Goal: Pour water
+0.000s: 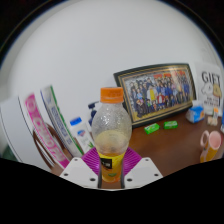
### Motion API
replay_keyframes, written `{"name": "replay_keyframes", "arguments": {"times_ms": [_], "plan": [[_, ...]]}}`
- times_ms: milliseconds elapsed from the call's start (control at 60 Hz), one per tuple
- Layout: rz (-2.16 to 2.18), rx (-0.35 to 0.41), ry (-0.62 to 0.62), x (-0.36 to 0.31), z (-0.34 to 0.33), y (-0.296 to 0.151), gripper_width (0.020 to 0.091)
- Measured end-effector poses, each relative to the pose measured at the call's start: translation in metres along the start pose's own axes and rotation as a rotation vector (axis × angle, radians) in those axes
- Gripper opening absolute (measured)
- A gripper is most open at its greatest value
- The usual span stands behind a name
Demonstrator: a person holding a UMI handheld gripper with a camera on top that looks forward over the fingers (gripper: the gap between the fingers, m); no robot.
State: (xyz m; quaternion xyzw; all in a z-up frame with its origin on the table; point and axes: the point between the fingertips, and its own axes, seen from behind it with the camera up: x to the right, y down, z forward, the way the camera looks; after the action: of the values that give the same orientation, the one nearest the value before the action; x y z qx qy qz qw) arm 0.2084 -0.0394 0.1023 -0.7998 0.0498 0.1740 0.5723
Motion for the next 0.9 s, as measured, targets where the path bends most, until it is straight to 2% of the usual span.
{"name": "replay_keyframes", "arguments": {"times_ms": [200, 350, 583, 700, 900], "plan": [[0.637, 0.074, -0.232, 0.012, -0.051, -0.085, 0.0249], [1.093, 0.139, -0.351, 0.067, -0.074, -0.12, 0.0249], [1.577, 0.209, -0.477, 0.153, -0.086, -0.113, 0.0248], [1.766, 0.255, -0.471, 0.197, -0.085, -0.097, 0.0247], [1.846, 0.207, -0.467, 0.213, -0.081, -0.079, 0.0249]]}}
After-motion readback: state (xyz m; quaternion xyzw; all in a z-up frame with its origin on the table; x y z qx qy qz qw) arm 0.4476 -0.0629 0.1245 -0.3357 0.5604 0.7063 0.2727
